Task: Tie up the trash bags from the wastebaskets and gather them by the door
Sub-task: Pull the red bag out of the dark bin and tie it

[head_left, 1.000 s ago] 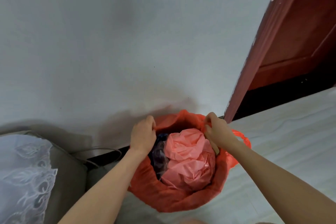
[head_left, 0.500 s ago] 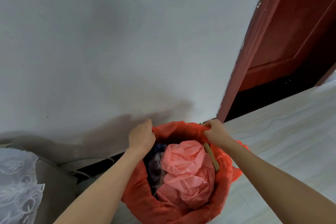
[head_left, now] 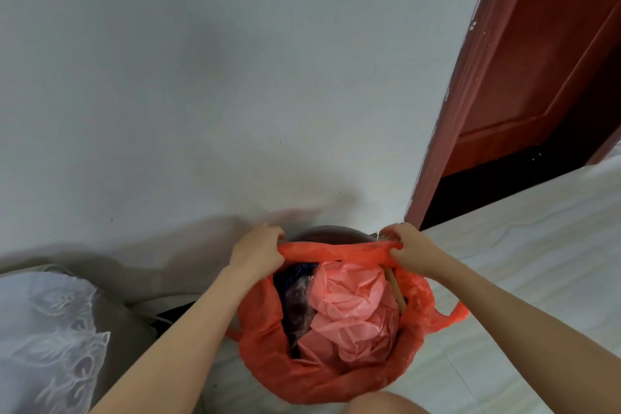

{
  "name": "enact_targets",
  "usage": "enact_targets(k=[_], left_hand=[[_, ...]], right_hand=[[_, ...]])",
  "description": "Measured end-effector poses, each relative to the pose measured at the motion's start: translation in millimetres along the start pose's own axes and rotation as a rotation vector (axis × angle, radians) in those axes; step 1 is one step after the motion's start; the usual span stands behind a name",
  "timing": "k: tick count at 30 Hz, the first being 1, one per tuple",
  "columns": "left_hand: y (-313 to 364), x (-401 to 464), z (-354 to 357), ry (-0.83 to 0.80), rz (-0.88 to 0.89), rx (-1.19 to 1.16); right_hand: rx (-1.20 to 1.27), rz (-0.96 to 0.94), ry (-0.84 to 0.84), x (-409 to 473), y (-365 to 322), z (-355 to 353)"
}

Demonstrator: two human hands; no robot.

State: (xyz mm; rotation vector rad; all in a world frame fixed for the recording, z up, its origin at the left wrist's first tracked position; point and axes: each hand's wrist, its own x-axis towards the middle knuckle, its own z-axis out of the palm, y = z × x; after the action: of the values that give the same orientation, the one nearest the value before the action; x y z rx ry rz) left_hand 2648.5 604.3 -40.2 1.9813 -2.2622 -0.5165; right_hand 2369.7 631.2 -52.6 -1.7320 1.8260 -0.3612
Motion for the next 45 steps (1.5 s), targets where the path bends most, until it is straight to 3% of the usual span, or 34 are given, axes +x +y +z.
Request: enact_targets(k=[3, 8, 12, 15, 19, 24, 29, 33, 37, 41, 45], left_hand=[[1, -33, -5, -0.063, -0.015, 0.218], [-3, -80, 19, -0.148, -0.112, 0.294], [-4, -111, 36, -0.094, -0.188, 0.329], [-3, -122, 42, -0.049, -0.147, 0.363], [-4, -120, 42, 0.031, -0.154, 0.246], [-7, -101, 37, 0.021, -0.299, 0.101], [-5, -70, 12, 0.029, -0.360, -0.415], [23, -66, -36, 0.252, -0.262, -0.742], [63, -76, -85, 0.335, -0.062, -0.992], [115, -85, -114, 0.237, 0.213, -1.123], [175, -80, -122, 0.075, 0.381, -1.024]], right_hand=[[-0.247, -0.072, -0.070, -27, 6, -3], [-0.298, 0.015, -0.212, -64, 15, -11], [-0.301, 0.042, -0.326, -84, 15, 8], [-0.277, 0.042, -0.303, -95, 13, 18], [-0.244, -0.019, -0.174, -97, 0, 27], [-0.176, 0.075, -0.089, -85, -17, 42], [0.127, 0.147, 0.031, -68, -60, 19], [0.576, 0.186, 0.268, -61, -90, -26], [0.716, 0.081, 0.449, -75, -103, -80], [0.773, 0.005, 0.636, -113, -100, -145], [0.803, 0.039, 0.815, -155, -69, -193]])
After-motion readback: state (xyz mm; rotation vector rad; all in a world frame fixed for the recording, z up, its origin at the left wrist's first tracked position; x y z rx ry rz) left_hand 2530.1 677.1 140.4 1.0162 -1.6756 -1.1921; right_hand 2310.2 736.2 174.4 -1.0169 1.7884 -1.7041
